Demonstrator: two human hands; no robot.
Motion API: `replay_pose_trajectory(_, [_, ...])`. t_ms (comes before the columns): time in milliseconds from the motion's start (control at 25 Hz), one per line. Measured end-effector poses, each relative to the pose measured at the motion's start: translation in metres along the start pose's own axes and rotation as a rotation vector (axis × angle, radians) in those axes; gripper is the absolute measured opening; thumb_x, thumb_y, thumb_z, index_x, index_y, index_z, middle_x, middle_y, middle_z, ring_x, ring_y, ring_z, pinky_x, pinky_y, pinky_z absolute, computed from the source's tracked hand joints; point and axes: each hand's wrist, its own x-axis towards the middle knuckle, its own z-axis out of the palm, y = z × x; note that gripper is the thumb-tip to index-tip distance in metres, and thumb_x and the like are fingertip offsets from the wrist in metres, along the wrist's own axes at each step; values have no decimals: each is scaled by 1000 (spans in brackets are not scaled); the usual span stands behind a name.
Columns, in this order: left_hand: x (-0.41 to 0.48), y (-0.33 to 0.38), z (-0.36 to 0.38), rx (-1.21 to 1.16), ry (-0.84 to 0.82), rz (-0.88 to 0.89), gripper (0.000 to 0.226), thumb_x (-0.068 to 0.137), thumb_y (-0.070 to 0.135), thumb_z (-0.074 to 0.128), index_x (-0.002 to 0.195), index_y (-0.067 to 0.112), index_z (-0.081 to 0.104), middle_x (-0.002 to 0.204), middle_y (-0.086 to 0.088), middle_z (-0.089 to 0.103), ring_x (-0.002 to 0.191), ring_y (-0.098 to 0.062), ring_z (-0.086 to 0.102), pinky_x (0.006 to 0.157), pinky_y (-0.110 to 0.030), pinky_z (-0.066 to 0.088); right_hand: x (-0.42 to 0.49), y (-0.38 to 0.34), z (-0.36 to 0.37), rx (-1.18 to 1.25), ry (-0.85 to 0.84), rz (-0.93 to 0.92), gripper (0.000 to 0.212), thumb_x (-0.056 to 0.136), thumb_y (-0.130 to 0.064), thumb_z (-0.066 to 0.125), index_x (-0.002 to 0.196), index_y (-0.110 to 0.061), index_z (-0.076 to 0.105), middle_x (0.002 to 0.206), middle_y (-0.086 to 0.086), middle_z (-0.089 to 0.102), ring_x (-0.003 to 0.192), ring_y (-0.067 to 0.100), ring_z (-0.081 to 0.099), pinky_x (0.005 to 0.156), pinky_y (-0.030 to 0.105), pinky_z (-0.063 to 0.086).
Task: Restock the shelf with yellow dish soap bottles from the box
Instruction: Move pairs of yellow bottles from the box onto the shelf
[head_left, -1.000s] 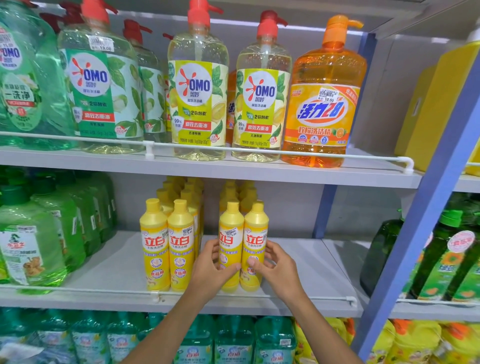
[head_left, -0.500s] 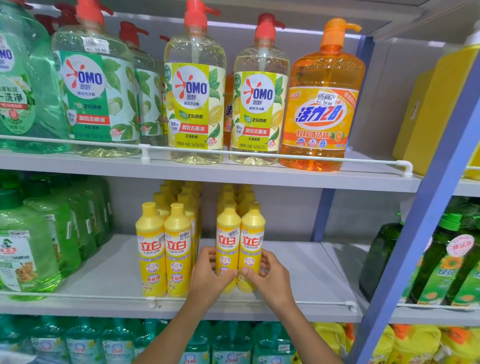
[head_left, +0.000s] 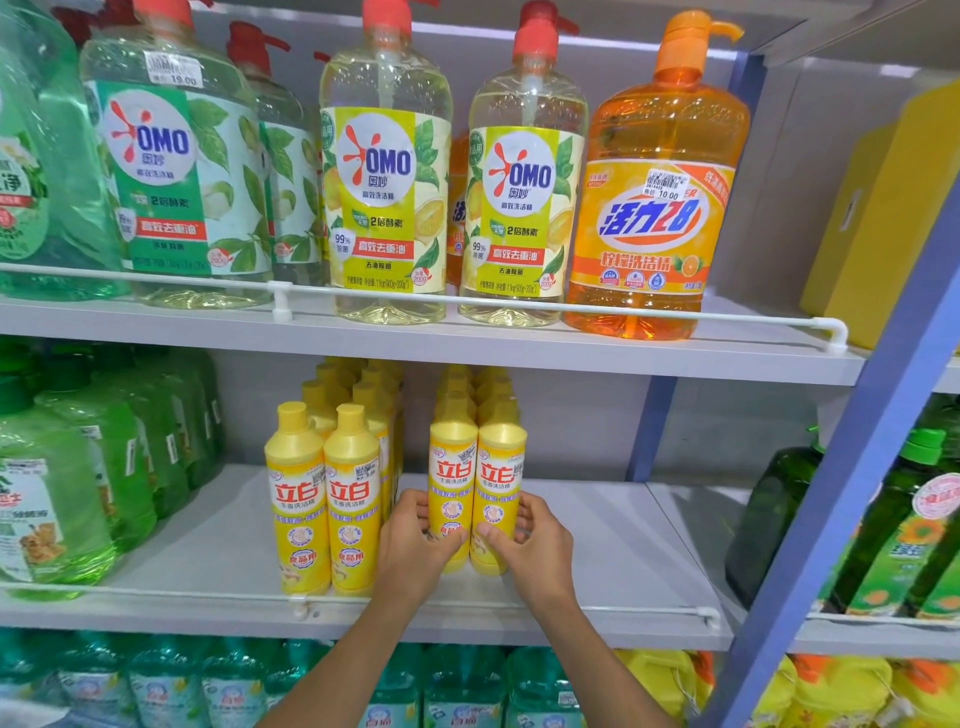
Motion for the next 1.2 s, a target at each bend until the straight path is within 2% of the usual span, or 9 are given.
replay_pose_trajectory(200, [0,-2,4,14,35,22,56,69,33,91,112,24,56,105,8,70,92,-8,68,83,-34,61,3,2,2,-3,3,4,60,77,-33,87,129,-25,59,116,-12,69,101,3,68,81,10,53])
replay_pose_trajectory(320, [-1,-2,4,2,42,37,57,69,32,91,114,22,57,106,7,70,93,-9,68,84,-35,61,2,2,3,-18,9,0,60,77,-34,87,130,-25,58,116,-14,68,100,0,66,76,5,50])
replay_pose_trajectory(560, [-3,0,0,-54,54,56,55,73,26,89,120,20,59,108,8,69,98,-7,67,84,-31,60,3,3,1,-13,4,-29,58,80,-37,84,130,-25,58,120,-10,68,105,4,66,86,12,52])
replay_pose_trajectory(1000, [-1,5,1,-4,53,29,52,74,28,88,117,22,59,107,9,69,96,-6,66,86,-35,61,7,1,2,-47,-12,-11,55,81,-37,83,129,-21,60,118,-8,69,98,-3,65,73,3,49])
replay_pose_trajectory(1120, [-1,10,1,4,48,0,50,74,24,88,115,23,59,107,7,70,95,-4,66,85,-32,60,9,1,1,-29,-10,-6,48,82,-35,83,124,-24,62,114,-9,69,96,-5,65,73,1,49])
replay_pose_trajectory(1200, [0,16,-2,1,20,-26,51,75,22,87,117,20,59,108,5,70,94,-4,65,80,-24,57,10,1,0,-46,0,-14,49,81,-35,84,124,-22,63,113,-8,70,95,-1,66,79,8,53])
